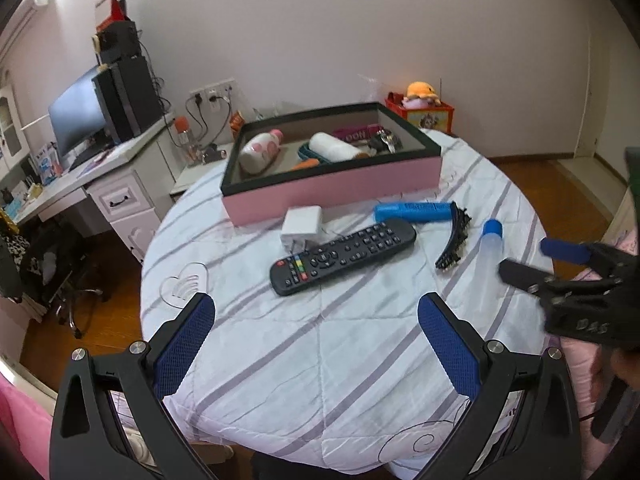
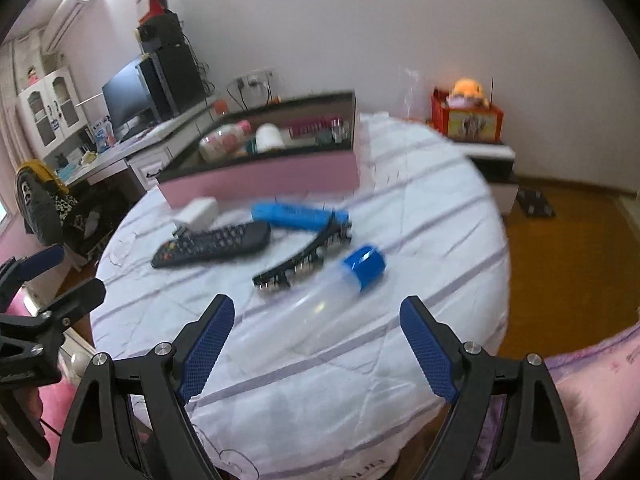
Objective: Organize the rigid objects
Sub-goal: 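Reach the right gripper down and grasp the clear blue-capped tube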
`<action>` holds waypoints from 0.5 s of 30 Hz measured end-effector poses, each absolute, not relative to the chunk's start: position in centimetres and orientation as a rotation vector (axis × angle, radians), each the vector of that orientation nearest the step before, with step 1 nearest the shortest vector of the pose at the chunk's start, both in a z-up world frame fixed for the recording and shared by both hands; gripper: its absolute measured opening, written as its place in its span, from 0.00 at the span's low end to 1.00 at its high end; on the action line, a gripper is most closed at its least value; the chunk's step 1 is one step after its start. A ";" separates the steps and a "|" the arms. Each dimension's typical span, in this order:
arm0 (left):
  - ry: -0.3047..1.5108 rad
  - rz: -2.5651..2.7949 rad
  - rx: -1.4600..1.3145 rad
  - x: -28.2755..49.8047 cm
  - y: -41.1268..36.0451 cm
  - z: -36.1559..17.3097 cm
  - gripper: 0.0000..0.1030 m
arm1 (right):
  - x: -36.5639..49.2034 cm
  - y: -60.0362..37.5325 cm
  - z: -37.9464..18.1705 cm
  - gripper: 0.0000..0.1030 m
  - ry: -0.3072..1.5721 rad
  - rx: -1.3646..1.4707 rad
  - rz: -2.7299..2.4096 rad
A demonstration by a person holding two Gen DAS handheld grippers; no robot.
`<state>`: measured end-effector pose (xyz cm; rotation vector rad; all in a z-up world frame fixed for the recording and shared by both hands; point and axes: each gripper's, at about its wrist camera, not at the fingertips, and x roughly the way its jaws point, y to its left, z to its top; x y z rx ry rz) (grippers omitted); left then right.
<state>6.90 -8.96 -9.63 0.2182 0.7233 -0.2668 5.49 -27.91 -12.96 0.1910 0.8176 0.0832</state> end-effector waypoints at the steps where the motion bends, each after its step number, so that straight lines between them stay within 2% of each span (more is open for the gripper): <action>1: 0.727 -0.271 0.220 7.0 -9.1 -9.8 1.00 | 5.9 -27.8 -13.6 0.84 0.834 0.200 0.086; 11: 0.779 -0.270 0.204 8.5 -7.9 -11.7 1.00 | 9.1 -26.3 -15.9 0.83 0.863 0.181 0.162; 13: 0.791 -0.263 0.196 9.0 -7.5 -12.1 1.00 | 9.5 -25.8 -16.0 0.75 0.854 0.152 0.184; 14: 0.796 -0.260 0.194 9.1 -7.3 -12.3 1.00 | 9.7 -25.6 -16.0 0.66 0.851 0.139 0.196; 15: 0.800 -0.257 0.191 9.3 -7.2 -12.4 1.00 | 10.0 -25.3 -16.1 0.62 0.858 0.126 0.215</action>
